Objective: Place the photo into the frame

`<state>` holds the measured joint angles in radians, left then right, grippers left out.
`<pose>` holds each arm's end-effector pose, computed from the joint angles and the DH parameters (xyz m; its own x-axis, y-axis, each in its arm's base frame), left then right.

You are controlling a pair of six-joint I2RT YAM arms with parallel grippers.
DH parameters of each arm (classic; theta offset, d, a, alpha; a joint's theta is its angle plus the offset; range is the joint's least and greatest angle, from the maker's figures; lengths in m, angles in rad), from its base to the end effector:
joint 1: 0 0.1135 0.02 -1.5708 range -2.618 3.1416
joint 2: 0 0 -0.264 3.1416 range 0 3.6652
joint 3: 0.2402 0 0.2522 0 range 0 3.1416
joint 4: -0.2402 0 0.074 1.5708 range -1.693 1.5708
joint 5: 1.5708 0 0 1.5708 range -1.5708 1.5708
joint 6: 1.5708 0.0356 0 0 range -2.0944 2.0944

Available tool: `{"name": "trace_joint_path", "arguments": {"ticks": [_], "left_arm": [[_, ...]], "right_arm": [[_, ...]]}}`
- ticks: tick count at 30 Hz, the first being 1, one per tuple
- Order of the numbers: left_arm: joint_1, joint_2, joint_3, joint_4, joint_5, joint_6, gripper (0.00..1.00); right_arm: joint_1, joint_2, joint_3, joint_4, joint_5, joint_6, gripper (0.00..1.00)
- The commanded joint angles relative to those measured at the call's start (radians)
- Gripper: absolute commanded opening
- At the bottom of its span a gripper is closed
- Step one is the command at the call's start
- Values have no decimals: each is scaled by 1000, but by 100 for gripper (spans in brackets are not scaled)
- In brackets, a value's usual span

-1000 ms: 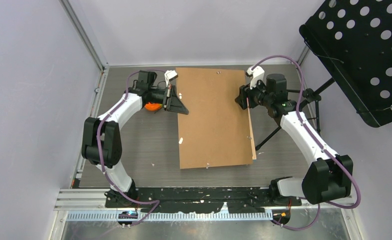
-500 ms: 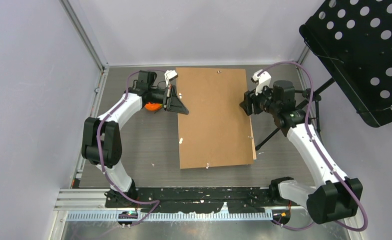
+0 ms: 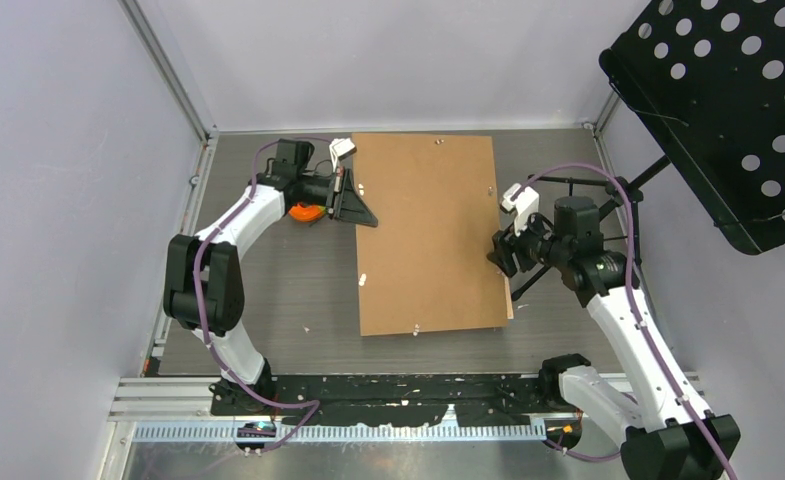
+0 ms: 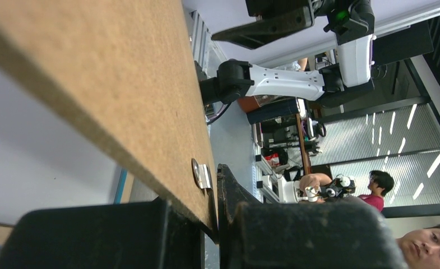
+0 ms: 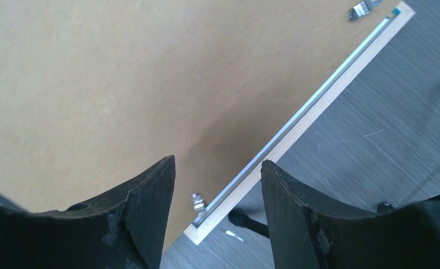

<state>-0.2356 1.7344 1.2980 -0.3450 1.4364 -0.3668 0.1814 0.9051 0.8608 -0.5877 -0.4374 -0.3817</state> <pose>0.3479 -0.1198 0.2693 -0.8958 0.1656 -0.4124 0.4222 0.0273 -0.9061 0.1842 0.0491 0.3075 -0.3532 -0.4078 -0.8420 -0.6801 0.7300 -0.0683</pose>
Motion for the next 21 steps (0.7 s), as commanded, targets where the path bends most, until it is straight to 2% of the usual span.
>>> {"name": "trace_joint_path", "arguments": {"ticks": [1, 7, 21], "left_arm": [[-4, -19, 69, 35, 85, -21, 0], [-3, -13, 85, 41, 78, -39, 0], [-4, -21, 73, 56, 79, -50, 0]], "right_arm": [[-3, -32, 8, -125, -77, -120, 65], [-1, -24, -1, -188, -97, -159, 65], [-2, -10, -31, -187, -82, -183, 64]]}}
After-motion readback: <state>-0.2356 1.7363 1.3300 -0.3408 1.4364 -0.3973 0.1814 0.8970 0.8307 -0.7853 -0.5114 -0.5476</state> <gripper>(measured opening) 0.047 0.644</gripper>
